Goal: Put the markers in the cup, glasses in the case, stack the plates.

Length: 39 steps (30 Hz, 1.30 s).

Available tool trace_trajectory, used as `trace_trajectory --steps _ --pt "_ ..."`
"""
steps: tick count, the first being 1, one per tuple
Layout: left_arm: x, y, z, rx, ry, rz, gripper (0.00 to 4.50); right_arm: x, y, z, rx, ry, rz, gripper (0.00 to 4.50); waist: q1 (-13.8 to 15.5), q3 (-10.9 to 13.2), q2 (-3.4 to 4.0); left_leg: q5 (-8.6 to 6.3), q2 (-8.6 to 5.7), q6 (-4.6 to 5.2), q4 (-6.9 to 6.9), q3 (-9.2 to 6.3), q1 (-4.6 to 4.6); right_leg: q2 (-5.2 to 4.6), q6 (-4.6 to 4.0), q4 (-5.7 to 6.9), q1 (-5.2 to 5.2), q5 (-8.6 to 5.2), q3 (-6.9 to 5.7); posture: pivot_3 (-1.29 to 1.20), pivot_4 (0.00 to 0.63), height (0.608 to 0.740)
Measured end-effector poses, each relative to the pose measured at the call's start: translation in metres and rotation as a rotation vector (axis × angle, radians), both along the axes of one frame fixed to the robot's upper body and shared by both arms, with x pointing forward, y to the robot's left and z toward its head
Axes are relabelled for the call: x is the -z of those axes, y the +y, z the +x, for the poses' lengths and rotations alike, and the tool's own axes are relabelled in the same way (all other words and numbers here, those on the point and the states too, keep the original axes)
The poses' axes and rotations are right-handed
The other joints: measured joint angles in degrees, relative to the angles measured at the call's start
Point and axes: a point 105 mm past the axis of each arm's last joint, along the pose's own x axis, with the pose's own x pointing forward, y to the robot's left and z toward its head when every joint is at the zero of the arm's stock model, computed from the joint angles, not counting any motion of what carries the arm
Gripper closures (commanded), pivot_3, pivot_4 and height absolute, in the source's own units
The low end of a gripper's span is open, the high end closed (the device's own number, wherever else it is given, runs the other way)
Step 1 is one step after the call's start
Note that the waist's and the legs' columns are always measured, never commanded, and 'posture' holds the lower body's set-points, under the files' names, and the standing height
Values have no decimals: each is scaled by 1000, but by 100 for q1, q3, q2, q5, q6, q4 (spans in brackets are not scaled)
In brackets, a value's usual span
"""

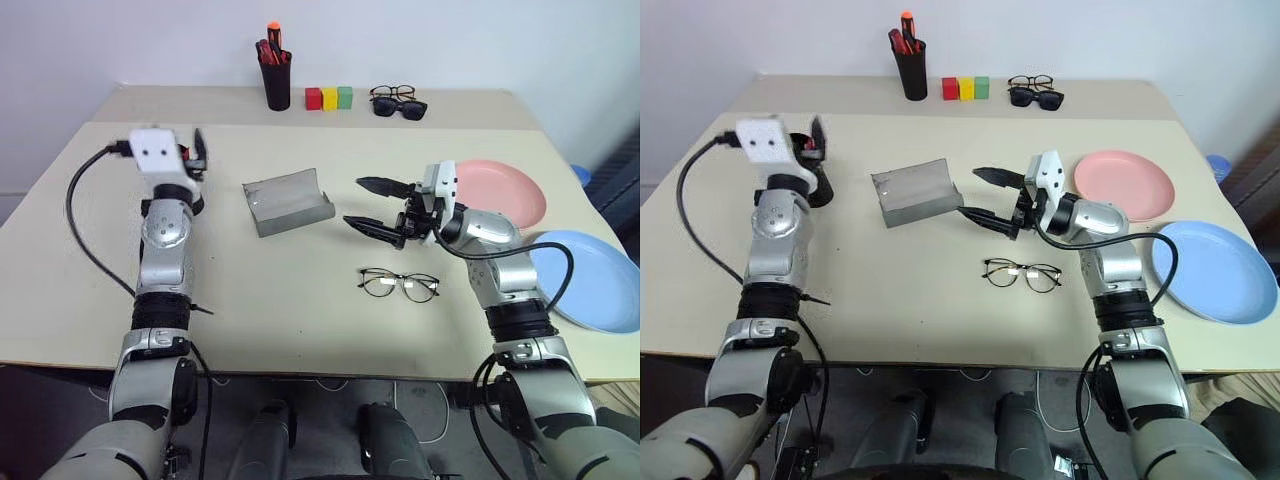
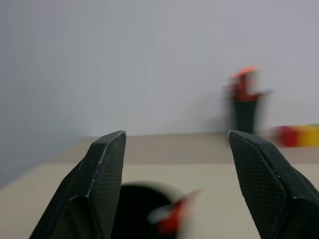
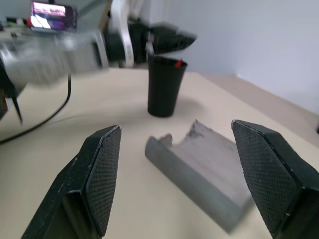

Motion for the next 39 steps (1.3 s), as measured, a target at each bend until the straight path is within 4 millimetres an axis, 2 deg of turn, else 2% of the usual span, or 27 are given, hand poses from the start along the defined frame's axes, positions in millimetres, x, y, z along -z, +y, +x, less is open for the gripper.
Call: trace_trajectory --steps 2,4,5,7,9,12,15,18,20,21,26,29,31,35,39 --pt "2 -30 -10 197 100 112 1084 4 -11 -3 32 13 -11 896 -20 -1 3 0 0 0 -1 2 4 0 0 0 1 -1 1 0 150 740" --pt "24 -52 -17 356 277 221 1084 8 -23 -10 72 20 -13 896 -36 -2 5 0 2 1 -2 2 8 2 -2 4 2 -2 0 0 150 740" --pt "40 -57 -20 405 382 286 1084 10 -28 -13 93 25 -13 896 -54 -1 6 0 5 1 -3 3 11 6 -2 5 1 -2 2 0 150 740" --pt "72 -57 -24 454 574 369 1084 13 -39 -19 138 34 -14 896 -103 -1 7 0 6 1 -4 1 12 6 -3 6 2 -3 1 0 150 740" --pt "95 -50 -24 453 710 411 1084 13 -44 -24 165 36 -3 896 -153 -1 7 0 7 2 -2 0 11 7 -3 5 1 -3 1 0 150 740" --pt "103 -49 -17 447 784 472 1084 12 -49 -29 206 33 1 896 -152 0 5 0 8 2 -2 -1 9 7 -2 2 1 -3 1 0 150 740" --pt "105 -53 -7 432 796 519 1894 10 -53 -31 237 29 14 896 -127 0 5 0 7 2 -2 -1 8 5 -2 -1 4 -4 1 0 150 740" --pt "117 -61 -1 447 825 540 3312 9 -55 -35 269 32 20 896 -84 2 3 0 6 2 -1 0 1 2 0 -7 0 -4 1 0 150 740" --pt "118 -67 1 464 826 552 4335 7 -56 -37 283 29 15 896 -57 3 2 0 6 2 0 1 -4 2 0 -6 -5 -3 1 0 150 740" --pt "117 -69 1 476 825 556 4432 5 -55 -38 288 23 15 896 -39 3 2 0 6 2 -1 1 -3 2 0 -6 -5 -3 1 0 150 740" --pt "118 -69 2 506 834 578 4432 -1 -52 -43 302 17 25 896 1 3 1 -1 6 2 -1 1 -5 2 0 -10 -4 -4 1 0 150 740" --pt "114 -74 -6 585 830 595 4432 1 -52 -46 315 28 18 896 6 3 1 -1 5 2 -1 1 -8 1 0 -12 -5 -4 1 0 150 740" --pt "112 -80 -17 669 810 620 4432 3 -54 -48 322 32 10 896 6 3 1 -1 6 3 -2 1 -8 0 -1 -15 -4 -4 1 0 150 740" --pt "121 -80 -60 885 826 718 4432 18 -76 -55 392 77 -37 896 -4 3 2 -3 7 5 -7 2 -7 0 -4 -18 -5 -5 2 0 150 740" --pt "129 -80 -73 941 851 760 4432 32 -89 -62 430 120 -56 896 14 3 2 -3 8 5 2 2 -6 0 -28 -21 2 -16 2 0 150 740"
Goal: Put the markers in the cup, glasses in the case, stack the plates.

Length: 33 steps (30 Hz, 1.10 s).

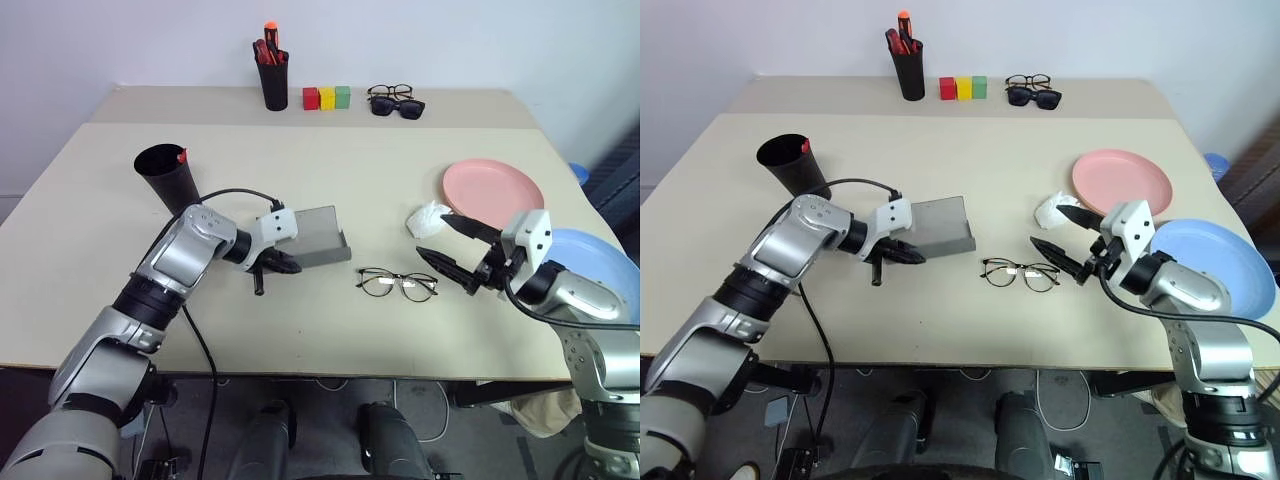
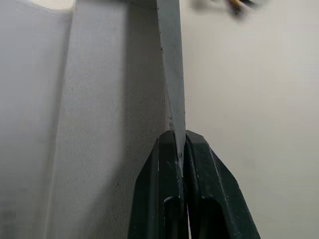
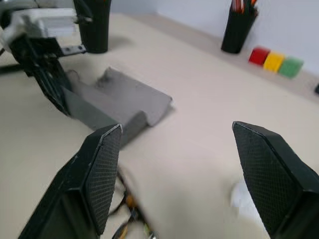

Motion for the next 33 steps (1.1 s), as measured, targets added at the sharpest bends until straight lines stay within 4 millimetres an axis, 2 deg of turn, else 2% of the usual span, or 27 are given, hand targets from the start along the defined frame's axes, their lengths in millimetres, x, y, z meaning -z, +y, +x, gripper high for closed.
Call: trace_trajectory --steps 7,12,16,26,33 --pt "2 -13 -14 94 2 27 4432 12 -16 -7 69 27 -8 896 5 0 0 -1 0 3 -3 0 -2 -2 1 -13 3 0 0 0 150 740" --pt "4 -22 -20 128 26 25 4432 11 -18 -7 82 13 -18 896 -7 0 1 -1 0 3 -3 1 0 -1 1 -11 3 0 -1 0 150 740" --pt "4 -27 -16 106 21 19 4432 13 -19 -7 87 4 -32 896 4 0 0 -1 0 3 -1 1 -1 -1 1 -13 5 0 -1 0 150 740" --pt "3 -19 1 71 -11 34 4432 19 -25 -5 101 22 -37 896 -11 0 0 -1 0 3 0 1 4 -1 1 -12 9 0 -1 0 150 740" --pt "3 -25 2 77 -24 27 4432 21 -29 -2 112 27 -49 896 5 -1 0 -1 -1 4 2 1 3 -2 1 -13 11 1 -1 0 150 740"
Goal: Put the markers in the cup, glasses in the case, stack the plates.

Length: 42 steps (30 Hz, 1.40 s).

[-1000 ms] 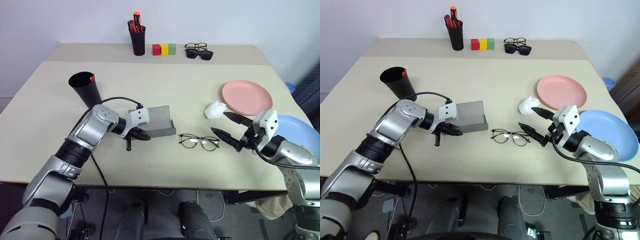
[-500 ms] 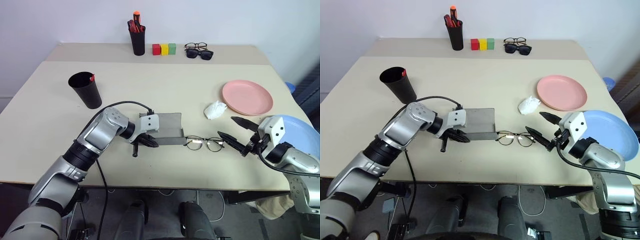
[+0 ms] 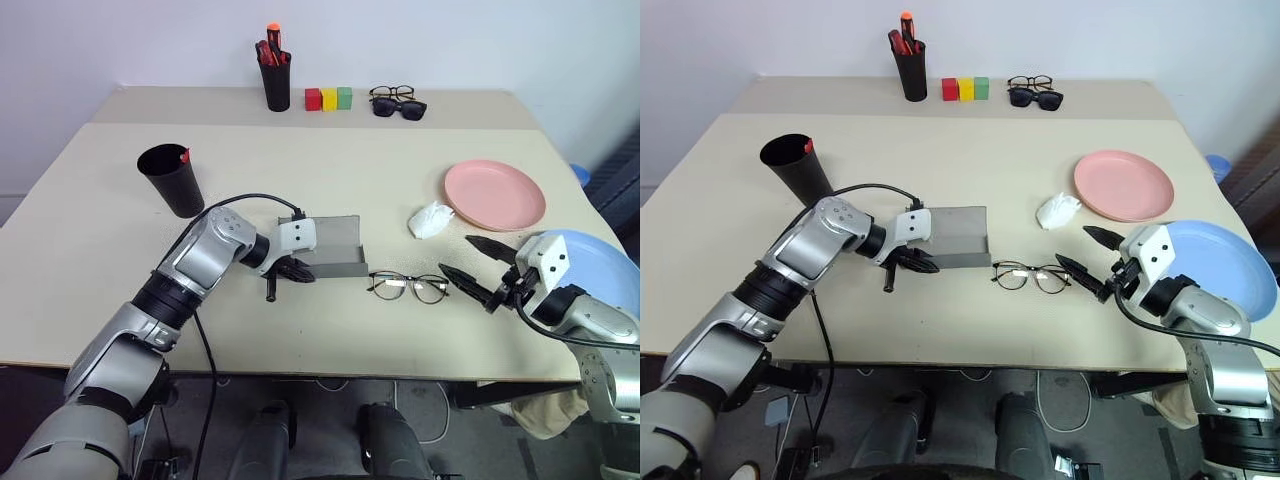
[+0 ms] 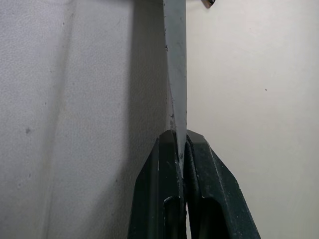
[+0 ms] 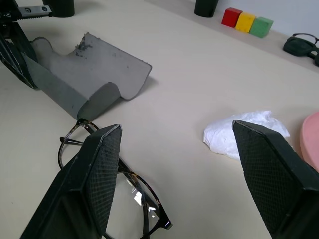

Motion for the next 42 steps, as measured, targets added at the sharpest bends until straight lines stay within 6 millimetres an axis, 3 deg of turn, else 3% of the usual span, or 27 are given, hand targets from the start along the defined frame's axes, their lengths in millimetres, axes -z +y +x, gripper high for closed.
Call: trace_trajectory --steps 12,15,21,25,26,27,34,42 --pt "-1 -31 -3 69 -16 -5 4432 -5 2 5 1 -19 -6 896 -14 0 0 0 0 0 0 0 0 0 4 1 -1 1 -1 0 150 740" --pt "-1 -25 -2 56 -16 4 4432 -4 2 5 2 -13 -5 896 -36 0 0 0 1 0 -1 0 1 1 4 6 -3 2 -1 0 150 740" --pt "-3 5 -1 4 -31 31 4432 -4 2 5 -14 5 -21 896 -22 0 1 0 1 0 -1 -1 1 1 4 5 -3 1 0 0 150 740" --pt "-2 9 -3 5 -34 32 4432 -5 3 4 -38 20 -45 896 -6 0 1 0 1 0 0 0 1 1 2 1 0 1 -1 0 150 740" --pt "-2 9 -3 3 -34 33 3830 -4 4 4 -48 32 -51 896 -7 0 1 0 1 0 0 0 1 1 2 1 0 1 -1 0 150 740" --pt "-1 10 -3 -4 -35 37 3599 -2 4 3 -63 53 -64 896 -7 0 1 0 1 0 0 0 1 1 2 1 0 1 -1 0 150 740" --pt "1 11 -3 -5 -35 36 34 5 -2 -2 -110 172 -107 896 -7 -1 1 0 1 0 1 0 1 1 1 2 0 0 -1 0 150 740" --pt "-3 9 -2 -40 -7 -4 34 7 0 1 -195 252 -156 896 -17 0 0 0 1 0 2 0 0 0 2 2 0 1 -1 0 150 740"
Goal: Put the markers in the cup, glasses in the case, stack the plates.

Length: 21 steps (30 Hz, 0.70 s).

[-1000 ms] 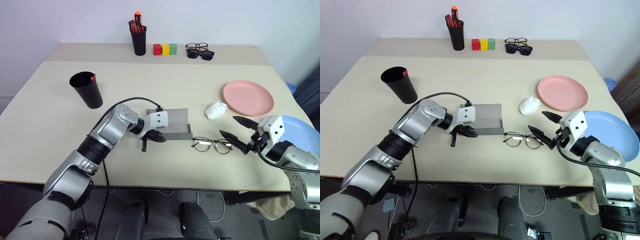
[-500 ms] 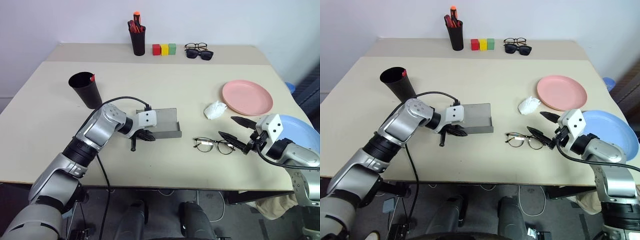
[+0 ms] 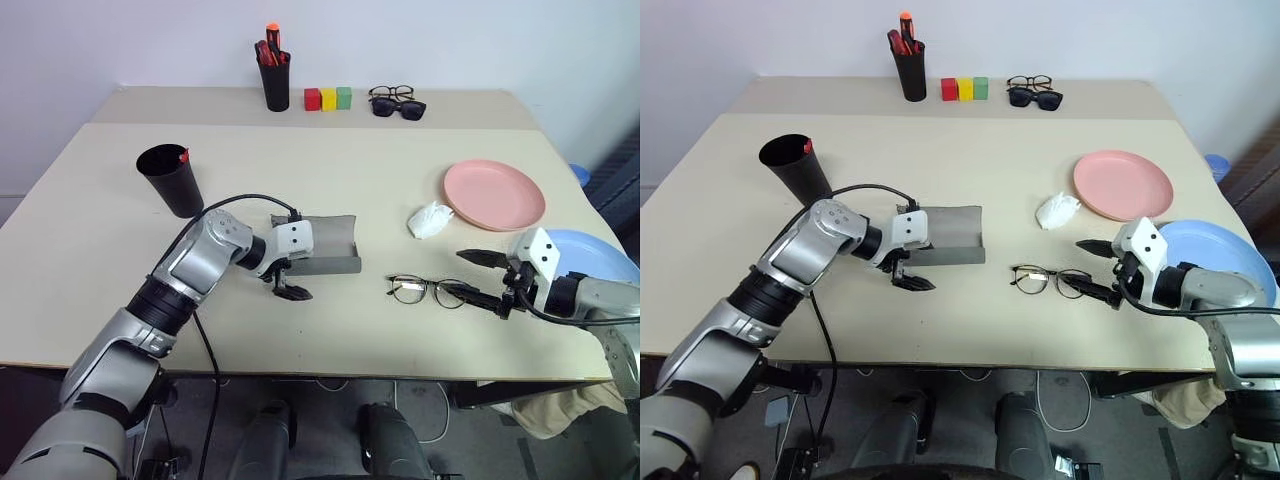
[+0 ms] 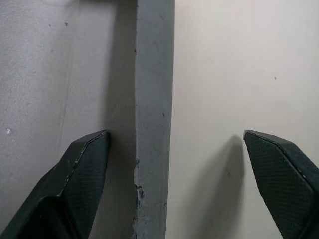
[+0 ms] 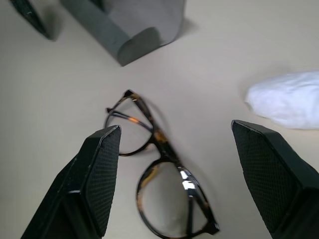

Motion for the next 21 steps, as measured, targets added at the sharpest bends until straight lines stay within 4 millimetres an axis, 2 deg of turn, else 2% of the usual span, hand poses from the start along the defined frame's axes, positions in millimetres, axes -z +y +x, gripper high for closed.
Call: trace_trajectory --steps 4,6,8,14,19,21 --pt "-20 7 -6 4 12 -58 34 10 5 6 -63 68 -27 896 -27 2 -1 0 1 0 -1 1 -1 0 0 3 -5 0 0 0 150 740" --pt "-37 15 -12 19 -13 -84 34 15 8 9 -103 97 -51 896 -32 1 0 0 2 0 -5 1 0 0 2 4 -7 0 0 0 150 740" --pt "-44 26 -22 34 -24 -92 34 20 9 12 -125 120 -67 896 -39 1 2 0 2 0 -7 2 0 0 1 2 -6 0 0 0 150 740" --pt "-35 51 -66 38 40 -121 34 30 9 19 -161 173 -82 896 -26 2 2 -1 4 -1 -7 2 -1 0 -1 -3 -6 -1 1 0 150 740" --pt "-32 67 -85 -10 36 -124 34 43 7 19 -172 217 -89 896 1 2 3 -1 5 -1 -5 2 0 0 -5 -3 -4 -2 1 0 150 740" --pt "-29 71 -85 -38 35 -119 0 45 7 20 -174 224 -88 1418 0 2 3 -1 5 -1 -5 3 0 0 -5 -5 -3 -2 1 0 150 740"
